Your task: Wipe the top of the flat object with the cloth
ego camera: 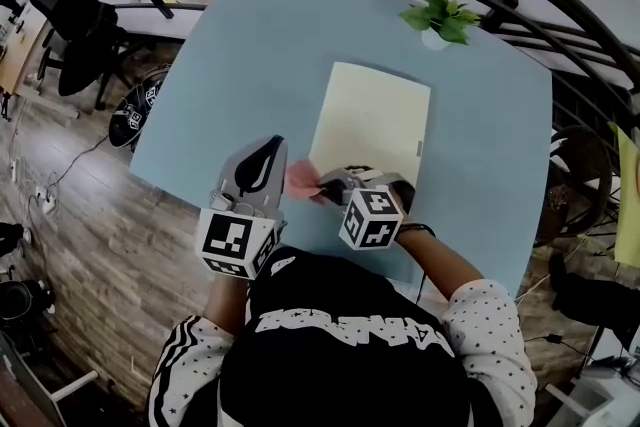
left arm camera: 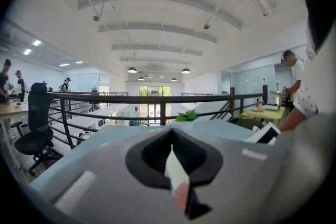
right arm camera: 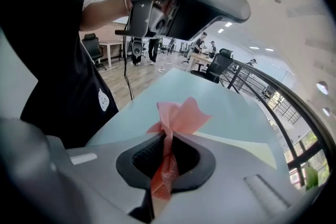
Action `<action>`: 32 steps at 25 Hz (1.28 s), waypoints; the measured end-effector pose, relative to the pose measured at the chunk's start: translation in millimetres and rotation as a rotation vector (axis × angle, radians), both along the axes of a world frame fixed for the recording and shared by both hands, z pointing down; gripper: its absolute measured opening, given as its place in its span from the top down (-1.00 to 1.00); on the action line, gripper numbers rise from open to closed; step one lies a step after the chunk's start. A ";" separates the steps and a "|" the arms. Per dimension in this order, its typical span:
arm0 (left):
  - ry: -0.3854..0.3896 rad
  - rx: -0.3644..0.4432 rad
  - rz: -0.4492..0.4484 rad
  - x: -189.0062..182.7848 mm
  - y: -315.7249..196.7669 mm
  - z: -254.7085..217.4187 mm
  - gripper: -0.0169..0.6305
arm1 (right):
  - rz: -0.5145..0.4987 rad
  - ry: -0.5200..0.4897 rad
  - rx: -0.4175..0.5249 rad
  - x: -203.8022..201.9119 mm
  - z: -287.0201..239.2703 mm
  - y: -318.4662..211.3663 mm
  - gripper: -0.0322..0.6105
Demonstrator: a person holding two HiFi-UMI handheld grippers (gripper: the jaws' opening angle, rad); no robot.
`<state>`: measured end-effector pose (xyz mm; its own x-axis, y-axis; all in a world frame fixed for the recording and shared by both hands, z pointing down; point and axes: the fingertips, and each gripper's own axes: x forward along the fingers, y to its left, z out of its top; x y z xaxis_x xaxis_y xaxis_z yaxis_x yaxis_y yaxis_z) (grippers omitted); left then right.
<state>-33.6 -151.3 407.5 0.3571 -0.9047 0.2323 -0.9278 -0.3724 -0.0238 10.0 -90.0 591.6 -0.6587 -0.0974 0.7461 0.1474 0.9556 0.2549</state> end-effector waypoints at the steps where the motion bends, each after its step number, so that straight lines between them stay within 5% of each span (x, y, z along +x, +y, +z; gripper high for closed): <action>1: -0.001 0.000 0.001 0.3 -0.5 -0.2 0.95 | 0.017 -0.022 -0.009 1.6 -4.2 -4.7 0.83; 9: -0.003 -0.013 -0.004 -6.9 -8.1 4.8 0.95 | 0.326 -0.168 0.078 49.3 -32.6 -117.2 0.83; 14: -0.004 -0.018 -0.004 -13.9 -16.4 7.3 0.95 | 0.491 -0.161 0.126 86.6 -41.6 -187.6 0.83; 32: -0.026 -0.029 -0.067 -52.8 -22.7 -0.1 0.95 | 0.583 0.034 0.164 114.3 3.6 -261.0 0.83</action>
<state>-86.4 -173.9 407.3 0.2898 -0.9191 0.2671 -0.9497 -0.3108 -0.0388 124.3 -351.0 595.3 -0.4384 -0.5506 0.7104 -0.3781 0.8301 0.4100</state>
